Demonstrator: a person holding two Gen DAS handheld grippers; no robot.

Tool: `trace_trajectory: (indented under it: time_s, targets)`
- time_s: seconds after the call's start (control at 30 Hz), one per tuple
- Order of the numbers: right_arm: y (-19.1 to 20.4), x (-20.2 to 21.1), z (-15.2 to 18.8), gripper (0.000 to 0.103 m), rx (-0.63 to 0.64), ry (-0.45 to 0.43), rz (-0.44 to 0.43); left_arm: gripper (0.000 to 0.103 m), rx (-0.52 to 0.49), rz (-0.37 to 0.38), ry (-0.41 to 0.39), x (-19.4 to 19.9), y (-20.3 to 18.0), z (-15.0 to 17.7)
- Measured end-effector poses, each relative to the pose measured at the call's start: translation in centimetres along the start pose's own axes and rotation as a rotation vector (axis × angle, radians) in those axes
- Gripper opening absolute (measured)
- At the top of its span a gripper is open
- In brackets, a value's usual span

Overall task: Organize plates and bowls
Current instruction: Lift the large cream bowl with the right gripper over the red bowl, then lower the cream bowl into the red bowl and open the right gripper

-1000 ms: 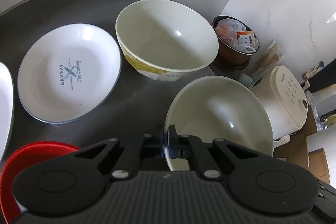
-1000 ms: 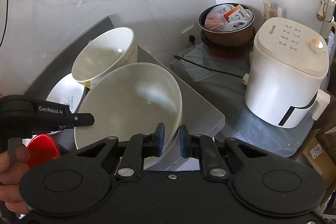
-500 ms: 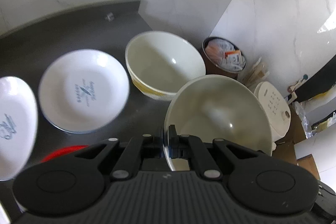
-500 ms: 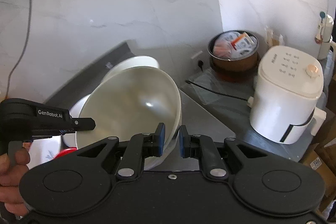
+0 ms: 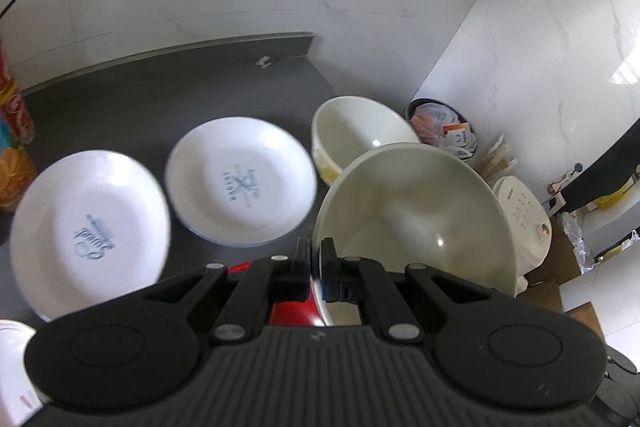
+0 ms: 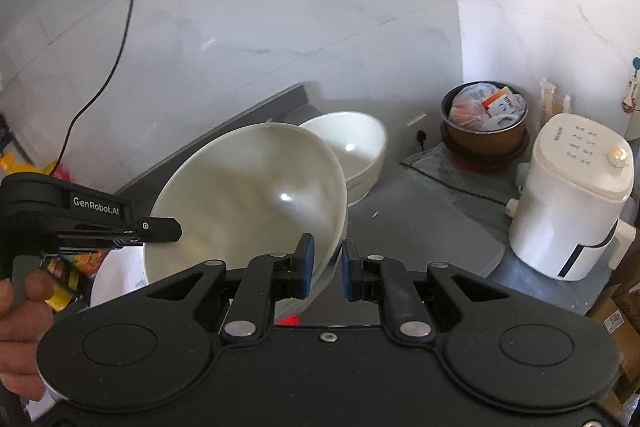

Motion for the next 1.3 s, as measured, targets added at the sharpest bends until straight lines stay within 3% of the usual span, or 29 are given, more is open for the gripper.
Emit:
trace_trajectory:
  time_s: [0.57,1.3]
  targets:
    - [5.8,-0.1,4.4,0.015,0.093,0.08,0.009,0.003,0.047,-0.046,0.086,2.1,6.9,4.2]
    - [7.5,-2.0,7.6,0.015,0.133,0.17,0.087,0.004,0.045,-0.054,0.144,0.2,9.4,6.1]
Point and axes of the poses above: each gripper's, at about its wrist camera, not at the fingertips, and x roughly against the way its jaws point, y to its left, z to its underside, the point moved 9 cm from there along -x, roughly the way its jaws point, and after that the axes turned 11 degrees about z, right-handed, at the moved point
